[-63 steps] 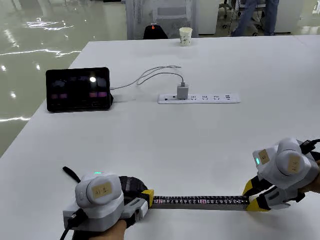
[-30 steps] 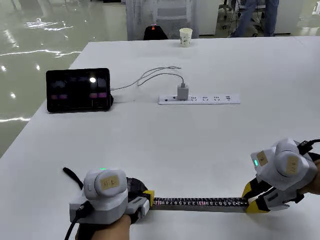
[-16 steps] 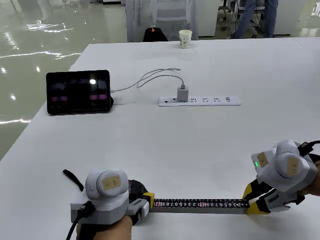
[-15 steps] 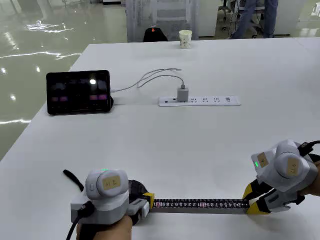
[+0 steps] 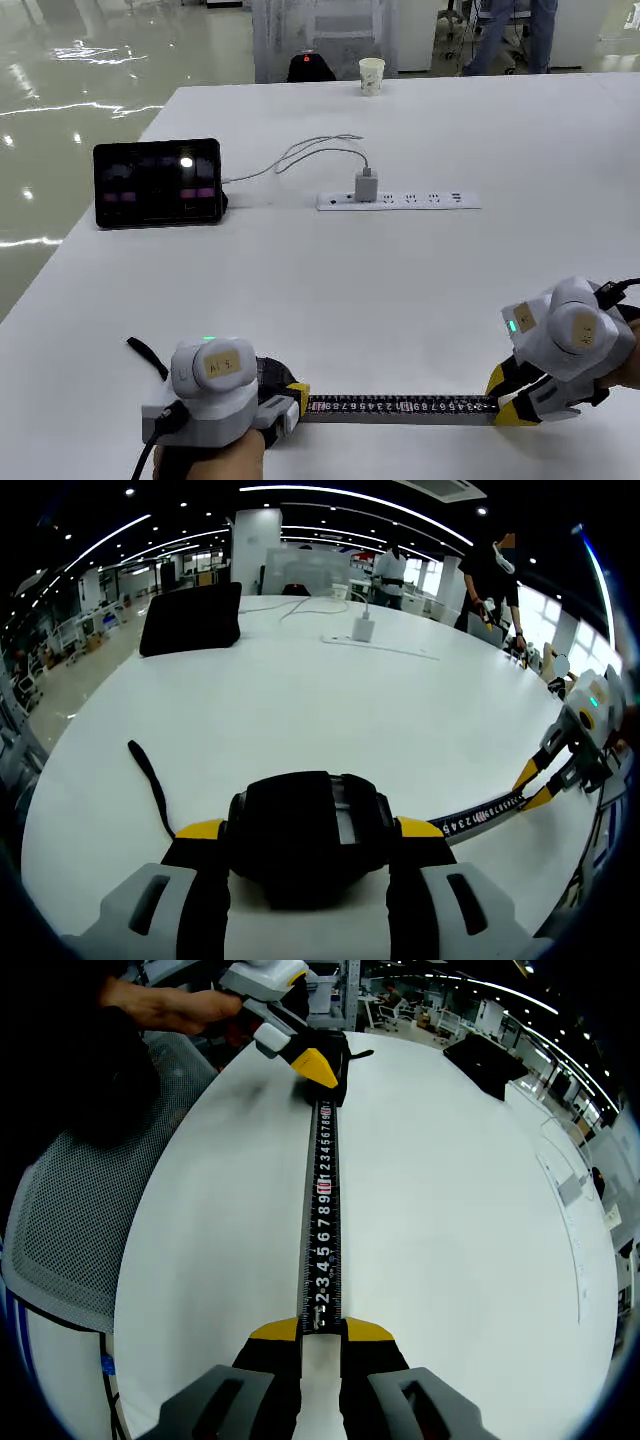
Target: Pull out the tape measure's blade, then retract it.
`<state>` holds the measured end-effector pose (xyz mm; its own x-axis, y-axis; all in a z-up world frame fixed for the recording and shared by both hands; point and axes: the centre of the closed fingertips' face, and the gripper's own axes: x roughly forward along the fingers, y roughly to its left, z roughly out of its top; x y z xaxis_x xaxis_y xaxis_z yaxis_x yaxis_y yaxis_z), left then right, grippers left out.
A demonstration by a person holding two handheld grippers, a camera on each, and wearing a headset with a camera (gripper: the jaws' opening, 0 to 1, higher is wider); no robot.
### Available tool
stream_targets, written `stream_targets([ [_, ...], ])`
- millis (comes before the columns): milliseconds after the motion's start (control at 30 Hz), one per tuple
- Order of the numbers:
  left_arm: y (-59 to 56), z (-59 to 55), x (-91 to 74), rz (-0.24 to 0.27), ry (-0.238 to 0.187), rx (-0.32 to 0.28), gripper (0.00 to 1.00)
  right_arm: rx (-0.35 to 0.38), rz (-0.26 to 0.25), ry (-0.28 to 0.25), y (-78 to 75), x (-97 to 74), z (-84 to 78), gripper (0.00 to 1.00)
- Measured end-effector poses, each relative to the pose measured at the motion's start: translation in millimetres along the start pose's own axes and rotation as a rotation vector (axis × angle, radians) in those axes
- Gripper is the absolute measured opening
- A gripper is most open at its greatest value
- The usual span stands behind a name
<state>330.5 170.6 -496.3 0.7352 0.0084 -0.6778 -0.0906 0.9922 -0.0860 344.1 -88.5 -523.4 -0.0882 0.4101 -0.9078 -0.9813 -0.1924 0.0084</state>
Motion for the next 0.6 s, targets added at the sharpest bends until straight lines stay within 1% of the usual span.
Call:
stream_targets([
  [467, 0.1, 0.0, 0.6, -0.006, 0.001, -0.008, 0.58, -0.001, -0.002, 0.0, -1.4, -0.3, 0.3, 0.1],
  [600, 0.0, -0.4, 0.1, -0.008, 0.001, -0.01, 0.58, -0.002, -0.002, -0.004, -1.5, 0.9, 2.5, 0.1],
])
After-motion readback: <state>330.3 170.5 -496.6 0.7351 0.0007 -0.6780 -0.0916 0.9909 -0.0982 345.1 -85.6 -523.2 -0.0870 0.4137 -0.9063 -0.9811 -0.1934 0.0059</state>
